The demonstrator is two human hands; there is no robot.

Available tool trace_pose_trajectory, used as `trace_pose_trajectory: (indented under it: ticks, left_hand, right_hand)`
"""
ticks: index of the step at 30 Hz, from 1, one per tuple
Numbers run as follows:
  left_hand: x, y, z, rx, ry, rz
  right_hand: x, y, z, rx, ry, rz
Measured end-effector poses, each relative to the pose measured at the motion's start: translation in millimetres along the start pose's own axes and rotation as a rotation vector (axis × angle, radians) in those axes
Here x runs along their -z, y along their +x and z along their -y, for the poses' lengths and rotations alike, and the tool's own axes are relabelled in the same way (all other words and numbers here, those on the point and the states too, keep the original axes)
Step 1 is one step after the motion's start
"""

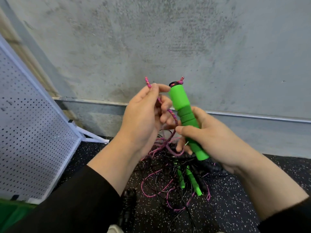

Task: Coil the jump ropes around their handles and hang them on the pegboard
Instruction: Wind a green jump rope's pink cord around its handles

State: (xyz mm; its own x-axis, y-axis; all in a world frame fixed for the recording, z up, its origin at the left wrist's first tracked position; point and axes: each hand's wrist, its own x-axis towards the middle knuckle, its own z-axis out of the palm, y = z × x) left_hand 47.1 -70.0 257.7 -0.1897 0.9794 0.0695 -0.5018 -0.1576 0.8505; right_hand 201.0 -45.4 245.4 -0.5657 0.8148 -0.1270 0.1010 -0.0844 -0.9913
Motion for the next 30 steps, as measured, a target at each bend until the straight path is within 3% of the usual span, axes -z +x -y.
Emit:
trace_pose_trajectory:
  ticks: [4, 8, 10, 13, 15, 18, 20, 24, 30]
  left_hand:
    - [2.8, 1.2, -1.7, -0.019, 0.061, -0.021]
    - [13.3, 5.1, 4.2, -0.064, 0.451, -0.145]
    - [17.9, 4.2, 7.1, 0.030, 0.584, -0.061]
    - [21.7, -4.3, 13.8, 0.185, 0.773, 0.291]
    - [21.6, -12.2, 18.4, 0.280, 0.840, 0.439]
    - [26.0, -15.4, 23.8, 0.316, 0.997, 0.452]
    - [29.2, -13.6, 22.1, 0.278, 1.127, 0.319]
    - [33.6, -10.1, 12.6, 0.238, 1.034, 0.098]
    - [32.3, -4.5, 4.5, 0.222, 0.415, -0.044]
  right_hand:
    - [-13.7, 4.9, -3.4, 0.034, 0.075, -0.031]
    - [-11.1, 9.2, -0.9, 0.075, 0.082, -0.168]
    - [-6.4, 8.9, 4.6, 0.114, 0.149, -0.207]
    - [-1.4, 6.7, 13.3, 0.173, 0.253, -0.244]
    - [1.9, 5.5, 18.7, 0.203, 0.337, -0.259]
    - [11.5, 6.0, 24.3, 0.264, 0.409, -0.315]
    - [20.4, 6.8, 26.8, 0.300, 0.438, -0.372]
    - [35.3, 6.7, 27.7, 0.307, 0.390, -0.444]
    - [29.4, 8.6, 8.3, -0.001, -0.006, -0.343]
